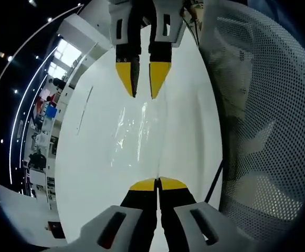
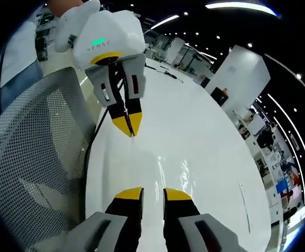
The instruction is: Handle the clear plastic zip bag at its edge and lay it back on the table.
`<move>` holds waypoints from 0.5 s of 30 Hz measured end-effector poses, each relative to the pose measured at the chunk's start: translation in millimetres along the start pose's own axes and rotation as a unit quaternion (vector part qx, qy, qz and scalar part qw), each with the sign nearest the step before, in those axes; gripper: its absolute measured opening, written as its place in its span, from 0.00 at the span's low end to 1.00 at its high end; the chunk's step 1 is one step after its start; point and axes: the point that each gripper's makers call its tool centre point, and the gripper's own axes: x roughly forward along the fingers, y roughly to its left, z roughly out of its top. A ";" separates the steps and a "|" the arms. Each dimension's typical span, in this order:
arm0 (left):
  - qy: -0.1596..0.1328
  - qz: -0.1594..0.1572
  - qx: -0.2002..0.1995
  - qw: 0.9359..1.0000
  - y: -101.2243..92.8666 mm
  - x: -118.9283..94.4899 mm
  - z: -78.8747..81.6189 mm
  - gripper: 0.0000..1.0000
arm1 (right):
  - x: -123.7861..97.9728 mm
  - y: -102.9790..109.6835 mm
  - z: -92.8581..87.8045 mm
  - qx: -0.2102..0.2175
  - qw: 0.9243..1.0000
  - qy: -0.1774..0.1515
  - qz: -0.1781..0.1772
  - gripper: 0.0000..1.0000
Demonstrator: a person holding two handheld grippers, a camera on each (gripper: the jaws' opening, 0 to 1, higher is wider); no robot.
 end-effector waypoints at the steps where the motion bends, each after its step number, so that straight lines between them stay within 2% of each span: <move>1: 0.000 0.000 -0.001 1.000 0.0 -0.2 -0.1 0.00 | 1.7 1.4 -0.1 -0.003 1.000 0.002 0.003 0.13; 15: 0.000 0.001 -0.001 1.000 -0.1 -1.6 0.3 0.00 | 14.9 14.3 -3.9 -0.010 1.000 0.017 0.022 0.12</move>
